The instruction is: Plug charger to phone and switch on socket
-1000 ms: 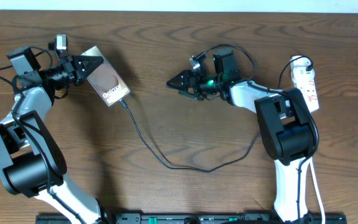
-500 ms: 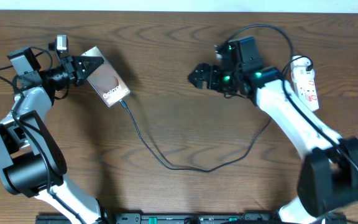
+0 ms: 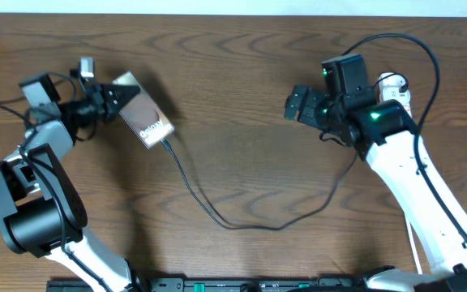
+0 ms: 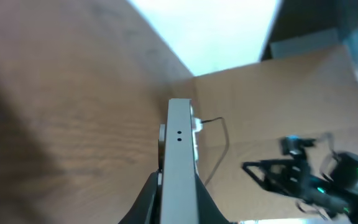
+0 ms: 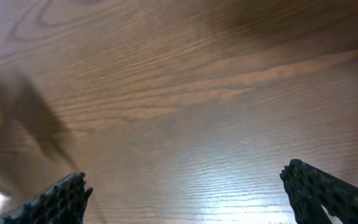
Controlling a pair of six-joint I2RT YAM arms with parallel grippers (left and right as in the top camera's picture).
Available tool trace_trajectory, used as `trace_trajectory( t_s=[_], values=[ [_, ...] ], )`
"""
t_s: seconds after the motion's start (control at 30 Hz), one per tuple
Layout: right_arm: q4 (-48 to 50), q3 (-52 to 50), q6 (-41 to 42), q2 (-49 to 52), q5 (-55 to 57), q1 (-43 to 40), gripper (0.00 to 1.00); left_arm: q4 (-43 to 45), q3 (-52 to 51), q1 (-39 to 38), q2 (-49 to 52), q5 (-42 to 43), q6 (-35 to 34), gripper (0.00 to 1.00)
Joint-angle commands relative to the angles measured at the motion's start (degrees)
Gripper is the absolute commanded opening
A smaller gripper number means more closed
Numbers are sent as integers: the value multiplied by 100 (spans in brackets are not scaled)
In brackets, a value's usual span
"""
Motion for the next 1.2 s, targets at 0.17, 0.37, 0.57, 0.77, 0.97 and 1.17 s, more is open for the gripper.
trace_trajectory(
  t_s=[0.17, 0.37, 0.57, 0.77, 0.97, 1.17],
  values=[
    [-225, 44, 105, -125, 175, -17, 99, -175, -660, -17, -4, -1054, 39, 7],
    [-299, 44, 107, -125, 173, -17, 99, -1303, -758, -17, -4, -2385, 44, 7],
    [-313, 44, 105, -125, 173, -17, 99, -1864, -761, -17, -4, -3010, 42, 7],
    [-334, 44, 107, -125, 173, -17, 99, -2240, -761, -17, -4, -3383, 42, 7],
    [-350, 44, 105, -125, 173, -17, 99, -2428, -761, -17, -4, -3613, 42, 7],
    [-352, 44, 105, -125, 175, -17, 99, -2457, -761, -17, -4, -3613, 42, 8]
  ],
)
